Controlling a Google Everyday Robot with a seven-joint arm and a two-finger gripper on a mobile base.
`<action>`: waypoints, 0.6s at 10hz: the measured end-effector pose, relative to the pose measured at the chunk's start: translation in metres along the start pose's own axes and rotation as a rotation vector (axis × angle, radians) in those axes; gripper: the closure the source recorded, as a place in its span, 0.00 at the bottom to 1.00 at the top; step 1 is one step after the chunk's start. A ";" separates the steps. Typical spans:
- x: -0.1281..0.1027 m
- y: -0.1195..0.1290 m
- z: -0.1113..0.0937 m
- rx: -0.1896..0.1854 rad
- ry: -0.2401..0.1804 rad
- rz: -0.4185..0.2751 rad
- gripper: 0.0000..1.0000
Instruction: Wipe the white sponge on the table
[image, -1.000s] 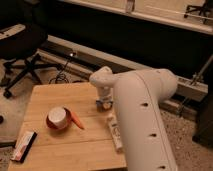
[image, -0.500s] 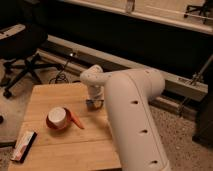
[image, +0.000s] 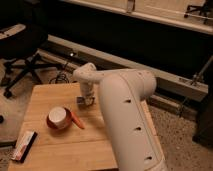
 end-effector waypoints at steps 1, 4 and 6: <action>0.004 0.004 0.000 -0.005 0.023 0.013 0.80; 0.009 0.018 0.000 -0.025 0.070 0.050 0.80; 0.006 0.033 -0.005 -0.057 0.097 0.083 0.80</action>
